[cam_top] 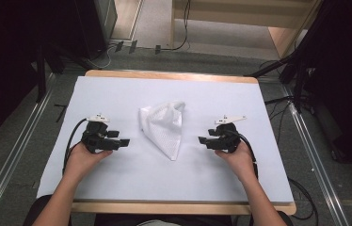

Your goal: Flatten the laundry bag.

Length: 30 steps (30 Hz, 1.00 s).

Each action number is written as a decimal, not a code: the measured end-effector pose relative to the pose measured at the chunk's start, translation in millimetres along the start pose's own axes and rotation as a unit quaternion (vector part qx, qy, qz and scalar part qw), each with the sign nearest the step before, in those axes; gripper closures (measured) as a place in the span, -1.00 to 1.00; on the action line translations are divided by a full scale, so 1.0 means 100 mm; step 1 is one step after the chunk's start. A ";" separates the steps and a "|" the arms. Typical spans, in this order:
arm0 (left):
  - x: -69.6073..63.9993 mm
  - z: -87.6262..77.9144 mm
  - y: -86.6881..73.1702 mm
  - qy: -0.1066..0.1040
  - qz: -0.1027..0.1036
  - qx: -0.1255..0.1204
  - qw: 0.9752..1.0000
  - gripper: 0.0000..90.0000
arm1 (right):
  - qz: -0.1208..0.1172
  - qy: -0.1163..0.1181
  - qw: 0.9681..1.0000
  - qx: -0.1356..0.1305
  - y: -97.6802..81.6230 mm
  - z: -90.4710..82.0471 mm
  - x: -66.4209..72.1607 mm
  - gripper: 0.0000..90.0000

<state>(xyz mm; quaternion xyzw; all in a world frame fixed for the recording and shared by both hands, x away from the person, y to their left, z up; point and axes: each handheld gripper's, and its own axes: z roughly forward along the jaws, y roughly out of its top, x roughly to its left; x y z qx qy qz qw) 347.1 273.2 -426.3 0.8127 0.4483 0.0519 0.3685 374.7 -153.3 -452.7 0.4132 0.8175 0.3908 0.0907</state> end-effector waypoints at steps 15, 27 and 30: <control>0.00 0.01 0.04 -0.036 -0.009 -0.008 0.999 -0.11 | 0.007 -0.002 1.000 0.010 -0.01 0.03 -0.01 -0.04; -0.07 0.02 0.04 -0.036 0.007 -0.005 0.999 -0.16 | 0.007 0.001 1.000 0.009 0.03 0.04 -0.01 0.06; -0.07 0.02 0.03 -0.039 0.005 -0.006 0.999 -0.15 | 0.009 0.004 1.000 0.011 0.05 0.06 0.00 0.11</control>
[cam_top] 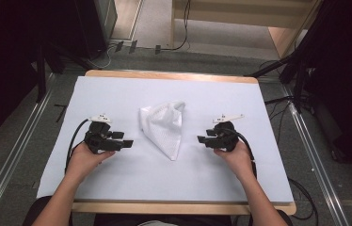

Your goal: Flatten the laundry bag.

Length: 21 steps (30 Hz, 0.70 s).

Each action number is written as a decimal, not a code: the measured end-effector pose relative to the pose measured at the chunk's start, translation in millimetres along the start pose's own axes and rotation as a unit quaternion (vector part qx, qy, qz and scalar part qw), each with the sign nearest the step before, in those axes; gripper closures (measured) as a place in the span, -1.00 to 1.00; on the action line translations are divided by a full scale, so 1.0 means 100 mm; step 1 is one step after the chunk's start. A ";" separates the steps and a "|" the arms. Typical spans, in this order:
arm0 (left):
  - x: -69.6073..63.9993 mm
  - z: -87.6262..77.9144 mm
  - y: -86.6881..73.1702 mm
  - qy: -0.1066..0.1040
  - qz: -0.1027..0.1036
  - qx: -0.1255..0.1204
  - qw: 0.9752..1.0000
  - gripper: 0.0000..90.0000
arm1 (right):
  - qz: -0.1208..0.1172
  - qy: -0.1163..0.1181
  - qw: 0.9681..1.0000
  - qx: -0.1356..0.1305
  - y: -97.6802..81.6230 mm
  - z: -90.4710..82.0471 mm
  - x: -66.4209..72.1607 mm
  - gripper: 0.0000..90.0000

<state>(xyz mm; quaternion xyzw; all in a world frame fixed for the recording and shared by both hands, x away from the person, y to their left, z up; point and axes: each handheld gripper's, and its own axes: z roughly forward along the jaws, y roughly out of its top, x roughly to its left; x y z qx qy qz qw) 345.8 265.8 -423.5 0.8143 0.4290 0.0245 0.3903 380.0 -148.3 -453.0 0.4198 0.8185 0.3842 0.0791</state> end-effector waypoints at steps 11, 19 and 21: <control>0.01 0.00 -0.01 0.012 0.002 0.004 1.000 -0.15 | 0.009 0.010 1.000 -0.001 0.10 0.03 0.02 0.53; 0.03 0.00 -0.01 0.020 0.000 0.005 1.000 -0.17 | 0.028 0.025 0.999 0.008 0.21 0.04 0.01 0.92; 0.04 0.00 -0.01 0.021 0.001 0.006 1.000 -0.18 | 0.021 0.020 1.000 0.008 0.25 0.04 0.01 1.00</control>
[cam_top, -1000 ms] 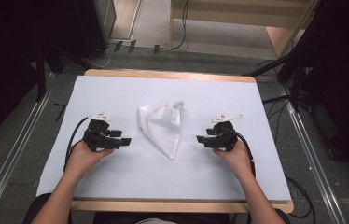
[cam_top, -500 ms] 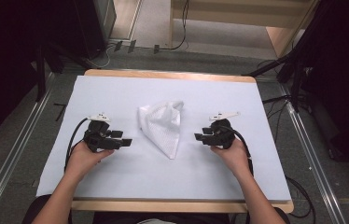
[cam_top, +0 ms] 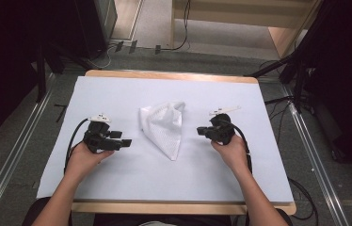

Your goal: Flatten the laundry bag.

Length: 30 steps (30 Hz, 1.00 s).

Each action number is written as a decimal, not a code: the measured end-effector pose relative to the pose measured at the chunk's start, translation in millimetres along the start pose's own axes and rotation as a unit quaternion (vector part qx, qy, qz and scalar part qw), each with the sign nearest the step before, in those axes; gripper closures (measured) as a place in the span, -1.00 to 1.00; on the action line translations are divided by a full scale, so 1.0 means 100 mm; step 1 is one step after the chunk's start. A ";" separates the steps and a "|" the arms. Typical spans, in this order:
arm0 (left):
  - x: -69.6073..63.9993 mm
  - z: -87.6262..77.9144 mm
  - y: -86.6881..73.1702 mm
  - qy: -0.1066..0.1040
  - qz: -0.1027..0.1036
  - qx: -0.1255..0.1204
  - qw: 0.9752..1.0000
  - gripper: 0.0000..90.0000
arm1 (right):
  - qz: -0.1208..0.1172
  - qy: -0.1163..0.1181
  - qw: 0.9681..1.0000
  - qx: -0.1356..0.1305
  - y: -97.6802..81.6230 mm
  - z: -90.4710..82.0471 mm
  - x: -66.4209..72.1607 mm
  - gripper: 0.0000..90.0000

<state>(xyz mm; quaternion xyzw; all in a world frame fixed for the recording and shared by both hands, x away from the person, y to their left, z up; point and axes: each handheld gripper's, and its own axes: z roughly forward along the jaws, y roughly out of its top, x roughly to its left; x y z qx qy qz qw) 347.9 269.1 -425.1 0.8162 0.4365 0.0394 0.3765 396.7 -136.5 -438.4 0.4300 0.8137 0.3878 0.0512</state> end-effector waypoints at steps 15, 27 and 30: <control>0.03 -0.04 -0.02 0.007 -0.001 -0.002 1.000 -0.19 | -0.034 0.006 0.999 0.005 0.32 0.22 0.25 1.00; 0.05 -0.13 -0.12 0.022 -0.013 -0.005 1.000 -0.19 | -0.074 0.037 0.996 -0.022 0.62 0.31 0.66 1.00; 0.05 -0.17 -0.16 0.026 -0.016 -0.006 1.000 -0.19 | -0.091 0.046 0.994 -0.026 0.68 0.34 0.78 1.00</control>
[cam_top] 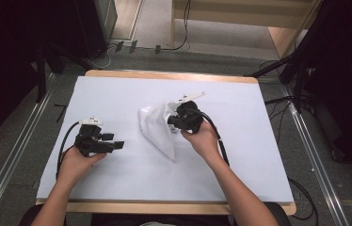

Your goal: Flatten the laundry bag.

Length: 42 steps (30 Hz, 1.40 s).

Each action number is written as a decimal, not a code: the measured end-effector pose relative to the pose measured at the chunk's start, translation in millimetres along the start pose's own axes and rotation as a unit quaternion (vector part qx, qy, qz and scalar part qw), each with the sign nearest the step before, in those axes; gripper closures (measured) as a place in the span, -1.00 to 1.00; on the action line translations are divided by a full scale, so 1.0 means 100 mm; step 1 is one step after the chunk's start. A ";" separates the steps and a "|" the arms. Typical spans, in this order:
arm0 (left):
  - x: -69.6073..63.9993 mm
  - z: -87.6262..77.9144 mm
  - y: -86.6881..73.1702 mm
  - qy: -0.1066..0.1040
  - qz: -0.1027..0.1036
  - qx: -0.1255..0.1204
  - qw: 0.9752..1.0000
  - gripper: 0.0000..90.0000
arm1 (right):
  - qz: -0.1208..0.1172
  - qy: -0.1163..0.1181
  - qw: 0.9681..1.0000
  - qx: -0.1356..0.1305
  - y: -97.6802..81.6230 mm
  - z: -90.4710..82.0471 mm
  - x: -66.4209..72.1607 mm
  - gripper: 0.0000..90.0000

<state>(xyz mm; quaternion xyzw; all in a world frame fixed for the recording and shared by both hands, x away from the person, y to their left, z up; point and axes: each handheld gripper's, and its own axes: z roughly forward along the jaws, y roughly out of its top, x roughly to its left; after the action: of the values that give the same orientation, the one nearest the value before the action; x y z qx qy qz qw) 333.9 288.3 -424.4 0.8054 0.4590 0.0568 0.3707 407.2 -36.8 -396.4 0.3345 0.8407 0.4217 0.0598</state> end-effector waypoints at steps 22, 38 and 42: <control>-0.01 -0.10 -0.13 0.011 -0.013 -0.005 1.000 -0.18 | -0.045 0.055 0.996 0.050 0.06 0.70 0.47 1.00; -0.07 0.03 0.03 -0.005 0.008 0.001 1.000 -0.18 | -0.020 0.030 0.999 0.035 -0.20 0.01 0.13 0.84; -0.05 0.04 0.05 -0.007 0.010 -0.001 1.000 -0.17 | -0.008 0.019 0.999 0.032 -0.26 -0.06 0.00 0.80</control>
<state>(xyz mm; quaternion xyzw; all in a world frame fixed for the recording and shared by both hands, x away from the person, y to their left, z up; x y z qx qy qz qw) 335.9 280.7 -423.0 0.8098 0.4484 0.0555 0.3744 391.1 -51.7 -412.2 0.3214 0.8573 0.4005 0.0366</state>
